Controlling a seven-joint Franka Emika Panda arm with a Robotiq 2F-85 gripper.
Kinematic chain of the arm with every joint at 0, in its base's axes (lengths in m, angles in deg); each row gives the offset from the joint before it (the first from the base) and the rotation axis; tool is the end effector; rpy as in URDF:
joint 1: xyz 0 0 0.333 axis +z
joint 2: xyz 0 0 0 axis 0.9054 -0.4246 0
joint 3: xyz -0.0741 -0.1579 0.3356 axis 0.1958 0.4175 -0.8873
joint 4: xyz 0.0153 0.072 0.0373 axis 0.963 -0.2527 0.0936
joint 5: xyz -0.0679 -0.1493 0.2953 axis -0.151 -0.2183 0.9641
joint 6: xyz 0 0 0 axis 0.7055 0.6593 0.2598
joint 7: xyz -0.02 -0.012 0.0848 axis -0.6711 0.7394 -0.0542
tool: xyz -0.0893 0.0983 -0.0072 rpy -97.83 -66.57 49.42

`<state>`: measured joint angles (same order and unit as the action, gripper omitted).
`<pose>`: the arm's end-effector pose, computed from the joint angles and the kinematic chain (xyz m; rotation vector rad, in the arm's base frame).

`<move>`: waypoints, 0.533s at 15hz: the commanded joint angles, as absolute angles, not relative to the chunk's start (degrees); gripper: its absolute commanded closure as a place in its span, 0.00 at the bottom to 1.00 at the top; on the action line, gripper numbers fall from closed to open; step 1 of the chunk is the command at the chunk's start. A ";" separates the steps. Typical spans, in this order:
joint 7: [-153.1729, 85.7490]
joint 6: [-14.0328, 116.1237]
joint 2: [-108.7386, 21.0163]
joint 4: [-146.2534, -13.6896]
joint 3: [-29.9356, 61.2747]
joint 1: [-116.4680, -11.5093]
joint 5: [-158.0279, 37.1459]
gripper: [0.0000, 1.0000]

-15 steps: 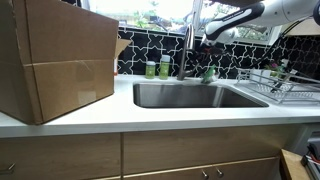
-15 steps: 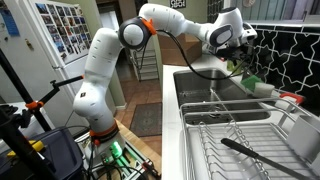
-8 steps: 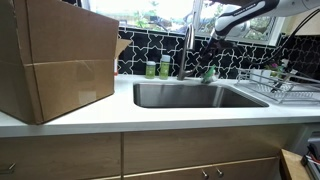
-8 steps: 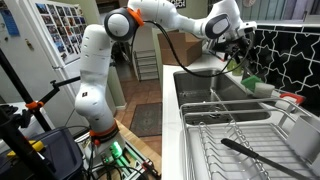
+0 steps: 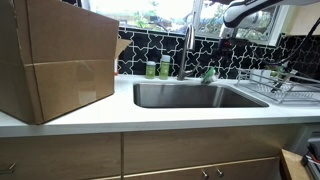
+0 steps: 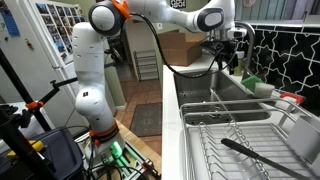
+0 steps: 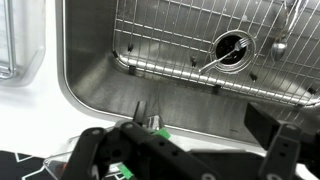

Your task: Touch the faucet handle then pick up the fork and put it into the dish rack

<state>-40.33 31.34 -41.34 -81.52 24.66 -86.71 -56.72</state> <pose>0.5103 -0.3346 0.5401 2.9364 -0.8557 0.1662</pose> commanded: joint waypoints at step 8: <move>-37.58 32.56 -45.66 -84.42 24.67 -83.61 -56.10 0.00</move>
<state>-39.45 31.39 -42.75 -82.69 24.55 -85.47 -55.94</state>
